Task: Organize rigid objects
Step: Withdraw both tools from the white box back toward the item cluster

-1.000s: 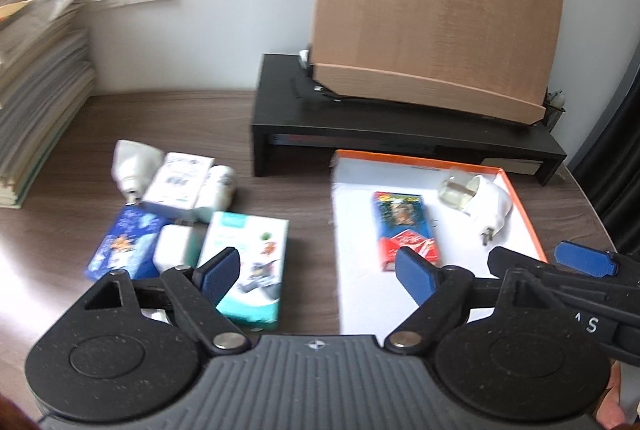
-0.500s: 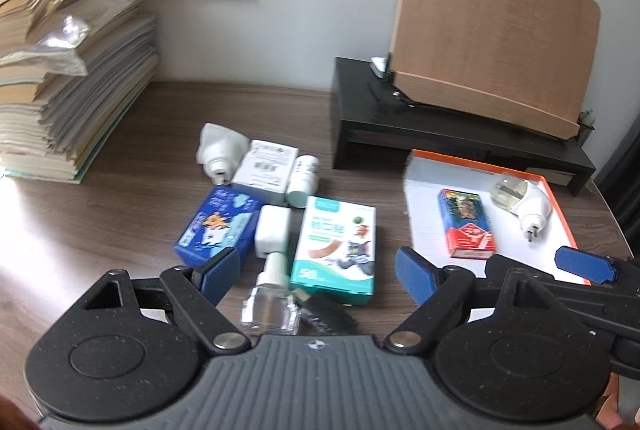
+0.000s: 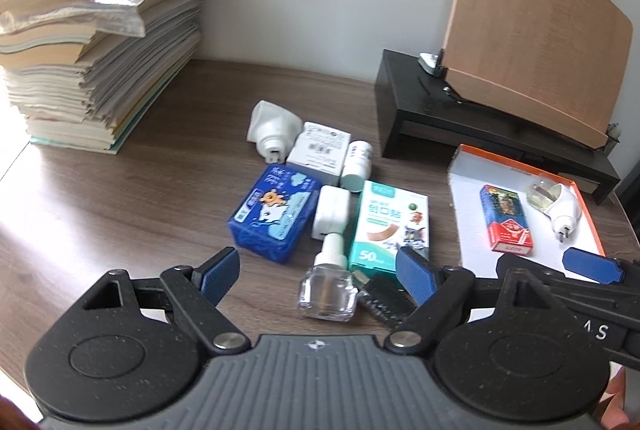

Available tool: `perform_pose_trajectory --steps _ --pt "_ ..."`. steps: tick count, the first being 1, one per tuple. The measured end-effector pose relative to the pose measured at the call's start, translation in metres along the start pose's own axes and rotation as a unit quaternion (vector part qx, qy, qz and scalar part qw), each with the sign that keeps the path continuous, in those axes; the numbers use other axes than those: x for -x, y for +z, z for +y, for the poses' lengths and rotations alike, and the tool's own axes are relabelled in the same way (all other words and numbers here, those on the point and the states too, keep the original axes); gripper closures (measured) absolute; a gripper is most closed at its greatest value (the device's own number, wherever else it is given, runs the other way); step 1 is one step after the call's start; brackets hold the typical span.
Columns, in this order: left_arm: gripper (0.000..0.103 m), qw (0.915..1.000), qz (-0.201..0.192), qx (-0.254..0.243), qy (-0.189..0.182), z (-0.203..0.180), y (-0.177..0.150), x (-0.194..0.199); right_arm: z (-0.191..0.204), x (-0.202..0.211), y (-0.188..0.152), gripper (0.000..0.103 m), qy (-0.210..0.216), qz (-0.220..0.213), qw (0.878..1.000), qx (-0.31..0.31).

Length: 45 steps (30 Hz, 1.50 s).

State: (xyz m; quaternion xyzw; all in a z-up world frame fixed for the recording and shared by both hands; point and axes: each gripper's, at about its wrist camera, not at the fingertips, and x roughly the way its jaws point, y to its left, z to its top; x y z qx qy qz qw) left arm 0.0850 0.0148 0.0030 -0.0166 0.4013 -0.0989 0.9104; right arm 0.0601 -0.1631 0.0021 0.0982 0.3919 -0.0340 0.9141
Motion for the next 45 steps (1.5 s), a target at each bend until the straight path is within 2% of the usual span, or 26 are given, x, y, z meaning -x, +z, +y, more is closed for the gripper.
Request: perform_pose_trajectory --steps 23,45 --pt "0.016 0.9986 0.020 0.041 0.029 0.044 -0.002 -0.020 0.008 -0.020 -0.001 0.013 0.013 0.017 1.000 0.002" --pt "0.016 0.9993 0.036 -0.008 0.011 0.048 0.015 -0.051 0.023 -0.032 0.009 0.013 0.009 0.022 1.000 0.002"
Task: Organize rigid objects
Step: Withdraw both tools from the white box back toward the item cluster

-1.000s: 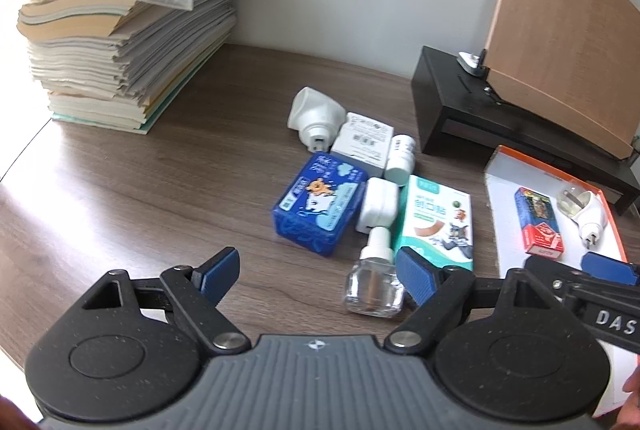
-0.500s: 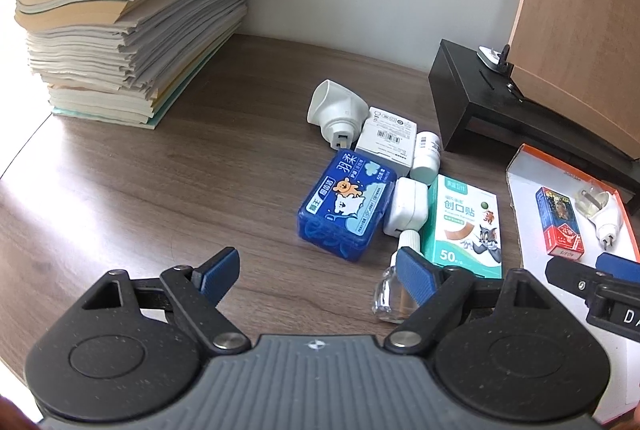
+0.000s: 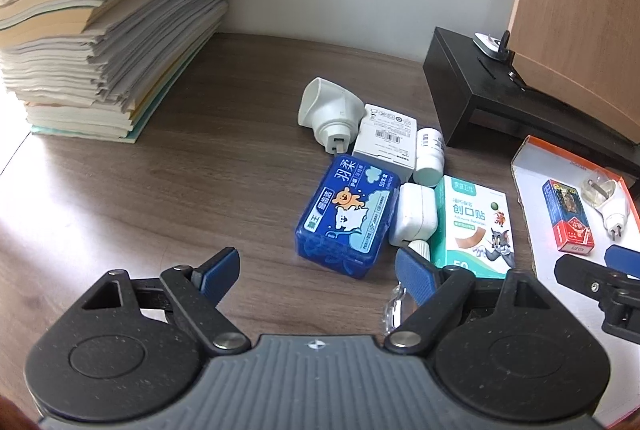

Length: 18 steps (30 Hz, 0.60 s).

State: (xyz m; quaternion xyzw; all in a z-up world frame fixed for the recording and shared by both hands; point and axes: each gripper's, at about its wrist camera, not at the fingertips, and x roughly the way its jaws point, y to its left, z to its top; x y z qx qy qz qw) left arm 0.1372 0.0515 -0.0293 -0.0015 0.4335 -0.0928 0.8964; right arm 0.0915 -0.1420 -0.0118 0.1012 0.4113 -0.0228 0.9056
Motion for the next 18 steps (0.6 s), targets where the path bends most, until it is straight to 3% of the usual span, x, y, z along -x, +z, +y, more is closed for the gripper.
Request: perform_pose_trajectory --steps 18 --pt "0.016 0.9986 0.004 -0.045 -0.027 -0.002 0.008 -0.016 0.014 -0.004 0.002 0.013 -0.021 -0.003 1.000 -0.016"
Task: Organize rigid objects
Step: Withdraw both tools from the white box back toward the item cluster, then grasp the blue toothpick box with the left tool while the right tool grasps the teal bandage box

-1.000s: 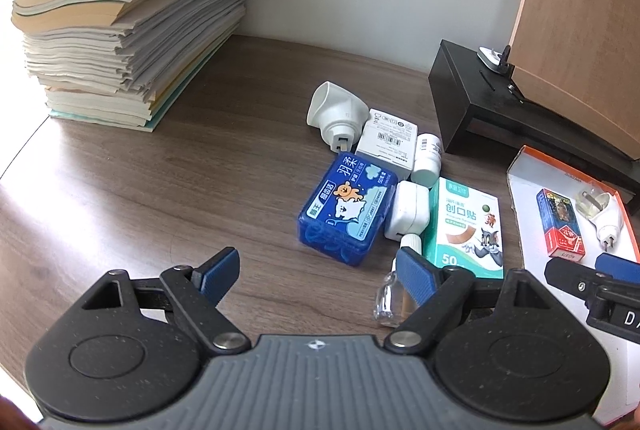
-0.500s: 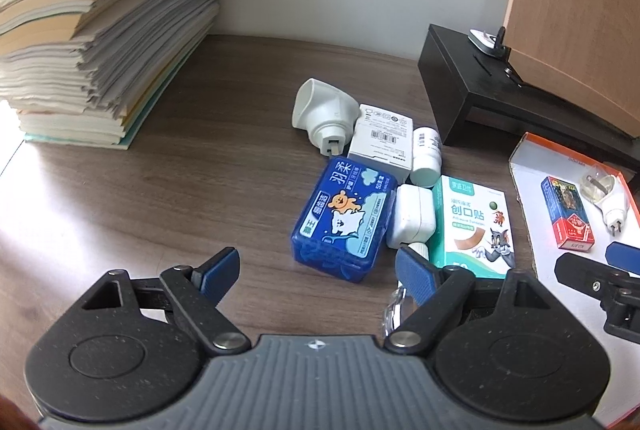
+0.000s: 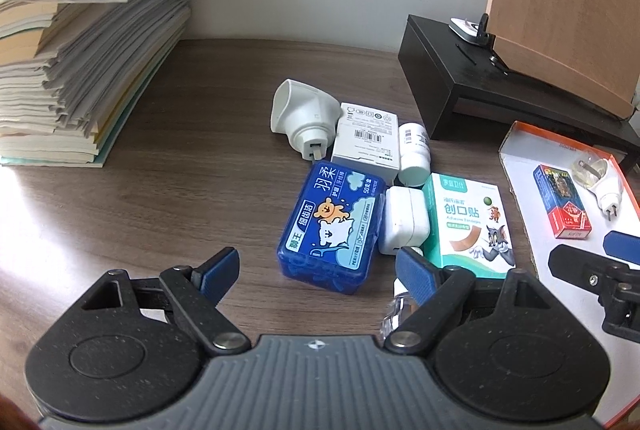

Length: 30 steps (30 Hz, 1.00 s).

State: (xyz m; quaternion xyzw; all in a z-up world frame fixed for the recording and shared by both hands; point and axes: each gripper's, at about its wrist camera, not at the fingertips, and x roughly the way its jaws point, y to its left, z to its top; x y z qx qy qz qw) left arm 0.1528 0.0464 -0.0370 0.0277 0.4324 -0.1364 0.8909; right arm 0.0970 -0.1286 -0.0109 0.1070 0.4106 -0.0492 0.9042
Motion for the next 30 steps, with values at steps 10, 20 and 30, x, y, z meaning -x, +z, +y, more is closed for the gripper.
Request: perform_pose_trajectory --steps 10,20,30 --pt "0.015 0.9999 0.004 -0.007 -0.006 0.003 0.002 -0.008 0.007 -0.005 0.001 0.013 -0.006 0.003 1.000 -0.002" --pt "0.015 0.9998 0.009 -0.014 -0.007 0.003 0.002 -0.015 0.012 -0.011 0.001 0.013 -0.006 0.007 1.000 -0.003" --pt "0.015 0.9998 0.011 -0.017 -0.009 0.002 0.003 -0.019 0.012 -0.013 0.002 0.013 -0.007 0.008 1.000 -0.004"
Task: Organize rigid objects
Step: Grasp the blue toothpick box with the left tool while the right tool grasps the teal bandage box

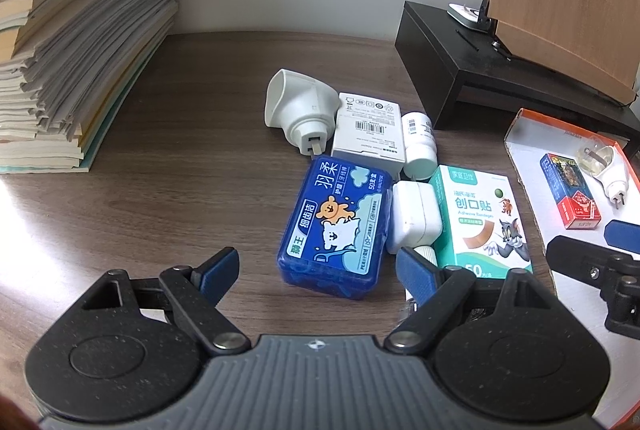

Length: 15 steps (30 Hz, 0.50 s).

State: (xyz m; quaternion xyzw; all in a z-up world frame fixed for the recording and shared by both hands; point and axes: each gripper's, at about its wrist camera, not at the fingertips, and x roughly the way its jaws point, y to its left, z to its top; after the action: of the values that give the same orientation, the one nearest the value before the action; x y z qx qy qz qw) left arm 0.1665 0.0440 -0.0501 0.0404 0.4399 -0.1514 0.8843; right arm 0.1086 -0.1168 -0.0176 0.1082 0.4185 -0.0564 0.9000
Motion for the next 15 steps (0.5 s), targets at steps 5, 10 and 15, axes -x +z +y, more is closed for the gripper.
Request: perform_pose_trajectory --steps 5,10,15 --pt "0.015 1.0000 0.000 -0.004 -0.001 -0.0014 0.0006 -0.0007 -0.0013 -0.0006 0.0000 0.013 0.001 0.001 1.000 0.000" --pt "0.015 1.0000 0.000 -0.005 0.000 -0.0019 0.0007 -0.0013 -0.0007 -0.0015 -0.0004 0.012 0.001 0.002 1.000 0.000" --pt "0.013 1.0000 0.004 -0.006 0.003 -0.0002 0.0011 -0.0058 0.0006 -0.0033 -0.0005 0.012 0.001 0.004 1.000 0.000"
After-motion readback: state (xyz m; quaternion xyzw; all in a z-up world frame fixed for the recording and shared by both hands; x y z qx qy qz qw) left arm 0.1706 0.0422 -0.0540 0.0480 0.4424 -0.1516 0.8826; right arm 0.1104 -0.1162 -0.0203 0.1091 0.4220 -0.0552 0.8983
